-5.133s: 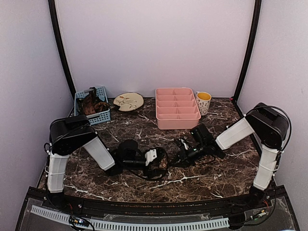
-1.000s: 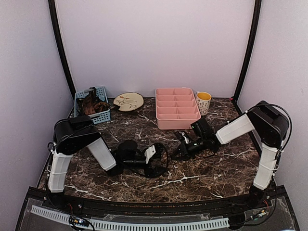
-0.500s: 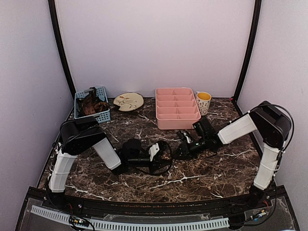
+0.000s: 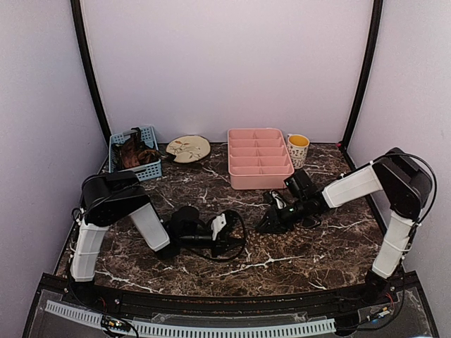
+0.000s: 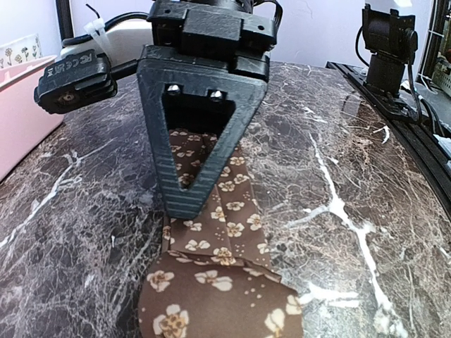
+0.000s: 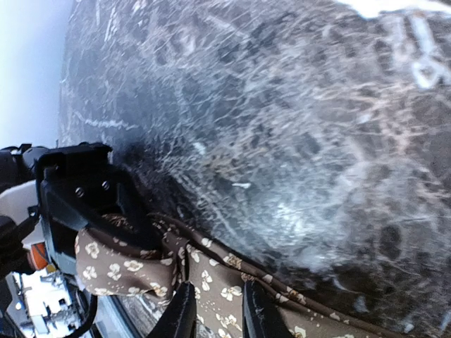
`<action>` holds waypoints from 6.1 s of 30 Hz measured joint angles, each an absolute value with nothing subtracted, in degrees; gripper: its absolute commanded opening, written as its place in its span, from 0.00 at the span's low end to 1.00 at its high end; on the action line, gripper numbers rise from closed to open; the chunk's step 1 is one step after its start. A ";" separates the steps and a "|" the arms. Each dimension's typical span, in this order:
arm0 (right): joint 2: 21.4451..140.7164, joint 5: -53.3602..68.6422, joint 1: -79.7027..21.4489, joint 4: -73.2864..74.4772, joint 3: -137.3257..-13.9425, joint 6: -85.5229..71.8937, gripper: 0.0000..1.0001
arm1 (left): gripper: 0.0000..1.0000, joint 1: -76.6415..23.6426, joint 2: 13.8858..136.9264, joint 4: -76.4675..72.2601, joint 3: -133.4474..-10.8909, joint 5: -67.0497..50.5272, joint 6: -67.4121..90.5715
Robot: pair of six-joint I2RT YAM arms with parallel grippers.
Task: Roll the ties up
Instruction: Roll the tie at the center of the board.
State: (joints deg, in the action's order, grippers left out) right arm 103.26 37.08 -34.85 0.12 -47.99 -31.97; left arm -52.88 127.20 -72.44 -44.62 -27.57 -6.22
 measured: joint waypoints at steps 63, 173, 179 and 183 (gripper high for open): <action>105.84 39.70 -41.28 -2.70 -51.42 -34.92 0.00 | 0.79 -53.54 113.12 -46.37 -42.50 -19.14 -14.94; 97.65 33.67 -29.19 9.67 -46.52 -28.91 0.33 | 0.19 -55.31 126.06 -71.42 -44.64 -23.07 -11.86; 98.70 33.01 -28.71 9.02 -46.46 -29.85 0.00 | 0.18 -55.29 126.06 -71.42 -44.64 -23.07 -11.86; 98.30 31.79 -28.23 9.41 -46.13 -30.06 0.00 | 0.18 -55.07 126.06 -71.55 -44.60 -23.20 -11.35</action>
State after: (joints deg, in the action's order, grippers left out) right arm 98.30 31.79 -28.23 9.41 -46.13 -30.06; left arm -55.07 126.06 -71.55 -44.60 -23.20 -11.35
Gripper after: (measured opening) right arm 0.005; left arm 0.228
